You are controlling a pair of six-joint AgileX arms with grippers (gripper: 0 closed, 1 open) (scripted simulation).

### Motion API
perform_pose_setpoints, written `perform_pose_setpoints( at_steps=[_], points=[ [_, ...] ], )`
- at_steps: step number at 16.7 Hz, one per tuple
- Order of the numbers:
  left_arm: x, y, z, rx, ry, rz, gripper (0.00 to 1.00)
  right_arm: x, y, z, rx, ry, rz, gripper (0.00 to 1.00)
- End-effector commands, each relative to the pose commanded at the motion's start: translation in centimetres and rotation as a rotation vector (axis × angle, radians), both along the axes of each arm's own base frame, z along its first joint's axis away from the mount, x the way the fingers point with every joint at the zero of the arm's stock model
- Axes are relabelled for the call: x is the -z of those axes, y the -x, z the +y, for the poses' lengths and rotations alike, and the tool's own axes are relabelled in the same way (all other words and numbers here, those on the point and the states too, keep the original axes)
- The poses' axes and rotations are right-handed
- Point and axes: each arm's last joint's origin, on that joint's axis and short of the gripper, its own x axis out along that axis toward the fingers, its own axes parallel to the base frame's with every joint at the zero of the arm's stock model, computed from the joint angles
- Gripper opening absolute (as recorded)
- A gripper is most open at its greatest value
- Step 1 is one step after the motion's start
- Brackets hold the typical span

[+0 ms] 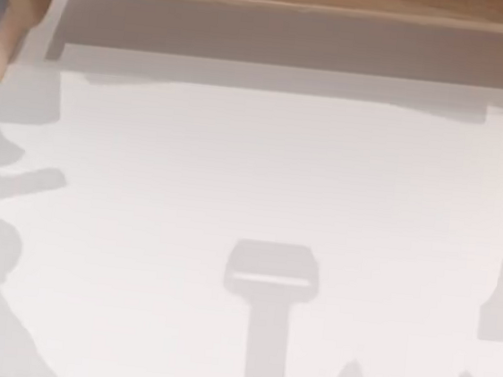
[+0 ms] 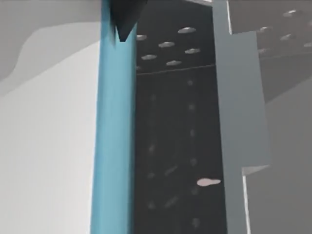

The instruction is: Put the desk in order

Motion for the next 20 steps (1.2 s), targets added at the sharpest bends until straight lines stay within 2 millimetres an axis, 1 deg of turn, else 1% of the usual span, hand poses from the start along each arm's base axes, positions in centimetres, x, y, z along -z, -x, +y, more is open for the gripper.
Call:
perform_pose_setpoints(
  at_steps=[5,9,20],
  points=[
    [0.3,-2.3,-0.1,0.004,-0.004,-0.005,0.0,0.0,0.0,0.0,0.0,0.0,0.0,1.0],
    [0.4,-2.6,-0.3,0.008,-0.001,-0.002,0.0,0.0,0.0,0.0,0.0,0.0,0.0,1.0],
    [0.4,-2.6,-0.3,0.008,-0.001,-0.002,0.83,0.0,0.0,0.0,0.0,0.0,0.0,1.0]
  ],
)
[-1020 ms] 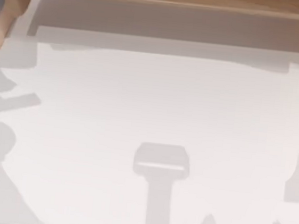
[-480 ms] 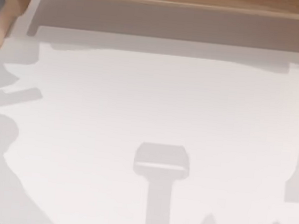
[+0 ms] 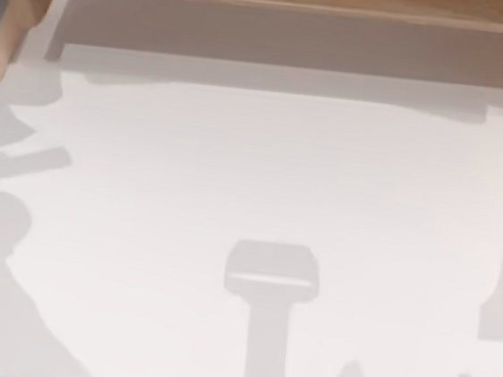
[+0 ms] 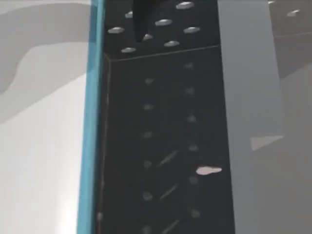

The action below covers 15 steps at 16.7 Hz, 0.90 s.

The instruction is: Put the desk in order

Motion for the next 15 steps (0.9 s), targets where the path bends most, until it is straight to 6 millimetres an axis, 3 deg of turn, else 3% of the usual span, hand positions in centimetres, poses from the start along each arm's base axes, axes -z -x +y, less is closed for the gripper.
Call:
perform_pose_setpoints(
  at_steps=[2,3,12,15],
  points=[
    [0.0,0.0,0.0,0.0,0.0,0.0,0.98,0.0,0.0,0.0,0.0,0.0,0.0,1.0],
    [0.0,0.0,0.0,0.0,0.0,0.0,1.0,0.0,0.0,0.0,0.0,0.0,0.0,1.0],
    [0.0,0.1,0.1,-0.003,0.001,0.0,1.0,0.0,0.0,0.0,0.0,0.0,0.0,1.0],
    [0.0,1.6,0.2,-0.004,0.002,0.002,1.0,0.0,0.0,0.0,0.0,0.0,0.0,1.0]
  ],
)
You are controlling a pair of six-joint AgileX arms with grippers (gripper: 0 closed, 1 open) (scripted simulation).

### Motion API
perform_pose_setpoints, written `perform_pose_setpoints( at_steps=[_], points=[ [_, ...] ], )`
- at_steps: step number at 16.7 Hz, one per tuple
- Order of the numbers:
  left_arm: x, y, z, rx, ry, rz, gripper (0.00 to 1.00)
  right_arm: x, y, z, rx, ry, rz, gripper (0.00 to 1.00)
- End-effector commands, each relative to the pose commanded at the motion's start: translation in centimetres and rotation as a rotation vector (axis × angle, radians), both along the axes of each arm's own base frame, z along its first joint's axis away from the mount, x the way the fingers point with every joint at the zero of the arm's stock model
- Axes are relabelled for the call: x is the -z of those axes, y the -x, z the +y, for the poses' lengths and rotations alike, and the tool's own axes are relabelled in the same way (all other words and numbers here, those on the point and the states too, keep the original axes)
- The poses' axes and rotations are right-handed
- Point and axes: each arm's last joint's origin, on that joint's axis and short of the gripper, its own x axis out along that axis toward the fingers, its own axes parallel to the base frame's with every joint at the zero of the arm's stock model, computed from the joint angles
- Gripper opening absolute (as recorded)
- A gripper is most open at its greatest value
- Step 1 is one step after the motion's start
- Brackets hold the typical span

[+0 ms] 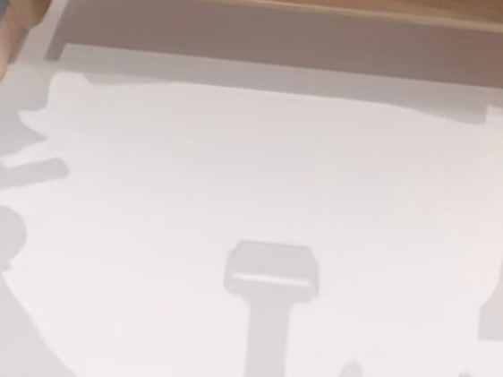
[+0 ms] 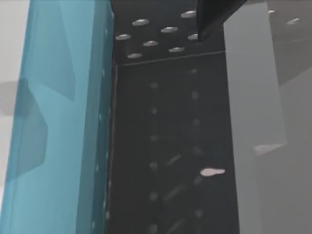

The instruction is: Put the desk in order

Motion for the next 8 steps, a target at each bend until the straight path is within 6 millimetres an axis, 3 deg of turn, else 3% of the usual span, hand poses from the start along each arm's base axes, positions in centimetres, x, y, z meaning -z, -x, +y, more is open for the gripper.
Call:
perform_pose_setpoints(
  at_steps=[8],
  points=[
    [0.0,3.5,0.0,0.001,-0.003,-0.002,1.0,0.0,0.0,0.0,0.0,0.0,0.0,1.0]
  ],
)
